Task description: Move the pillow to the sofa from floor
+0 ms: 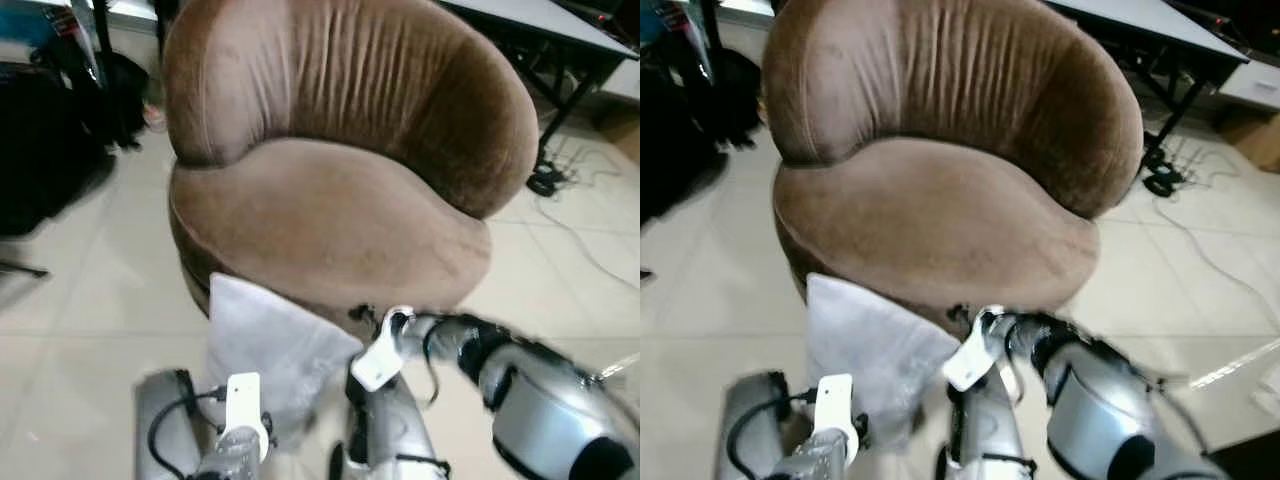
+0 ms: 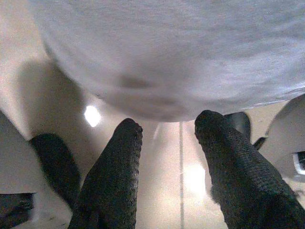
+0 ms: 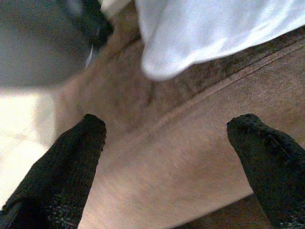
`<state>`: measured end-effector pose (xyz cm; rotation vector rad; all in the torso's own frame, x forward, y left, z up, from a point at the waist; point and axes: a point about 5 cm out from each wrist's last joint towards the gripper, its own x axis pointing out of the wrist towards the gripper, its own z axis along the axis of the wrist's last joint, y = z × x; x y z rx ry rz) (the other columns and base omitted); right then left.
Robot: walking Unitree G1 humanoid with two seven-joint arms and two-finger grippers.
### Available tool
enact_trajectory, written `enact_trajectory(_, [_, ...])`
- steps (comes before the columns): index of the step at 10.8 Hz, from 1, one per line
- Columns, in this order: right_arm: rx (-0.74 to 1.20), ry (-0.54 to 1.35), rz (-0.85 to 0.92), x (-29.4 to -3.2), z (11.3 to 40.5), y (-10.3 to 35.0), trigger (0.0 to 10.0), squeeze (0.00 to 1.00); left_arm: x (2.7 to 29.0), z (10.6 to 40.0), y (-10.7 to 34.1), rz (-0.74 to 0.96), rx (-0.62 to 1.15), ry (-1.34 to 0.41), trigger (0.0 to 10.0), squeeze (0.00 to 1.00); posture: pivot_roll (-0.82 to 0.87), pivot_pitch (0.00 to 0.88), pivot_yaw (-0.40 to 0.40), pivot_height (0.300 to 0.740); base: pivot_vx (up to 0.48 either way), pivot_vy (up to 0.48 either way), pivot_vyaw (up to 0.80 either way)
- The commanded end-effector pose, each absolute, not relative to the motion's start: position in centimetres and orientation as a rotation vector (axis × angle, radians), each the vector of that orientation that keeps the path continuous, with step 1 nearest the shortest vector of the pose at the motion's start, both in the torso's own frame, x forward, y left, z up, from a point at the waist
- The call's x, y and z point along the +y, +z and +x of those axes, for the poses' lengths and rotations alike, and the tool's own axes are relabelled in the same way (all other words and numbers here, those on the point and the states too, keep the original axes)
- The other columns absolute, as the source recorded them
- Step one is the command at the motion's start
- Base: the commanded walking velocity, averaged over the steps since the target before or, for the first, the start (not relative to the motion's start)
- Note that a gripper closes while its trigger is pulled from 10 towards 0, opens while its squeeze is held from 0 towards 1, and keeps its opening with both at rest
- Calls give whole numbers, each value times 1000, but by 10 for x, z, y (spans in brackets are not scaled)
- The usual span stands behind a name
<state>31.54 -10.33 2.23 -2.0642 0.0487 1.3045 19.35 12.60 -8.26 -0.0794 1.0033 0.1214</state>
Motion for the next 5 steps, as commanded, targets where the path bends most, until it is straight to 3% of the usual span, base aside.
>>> enact_trajectory(1, [58,1306,-2160,-123,321,27,10000,0,109,177,-89,-123,1055,125,10000,0,-97,88,-341,463,0,0,0])
enact_trajectory(3, [25,1323,-2233,-128,326,33,10000,0,92,168,-91,-172,1066,129,10000,0,-147,170,-400,463,0,0,0])
enact_trajectory(5, [-1,1344,-2251,-136,328,38,10000,0,79,161,-91,-181,1059,136,10000,0,-182,234,-400,463,0,0,0])
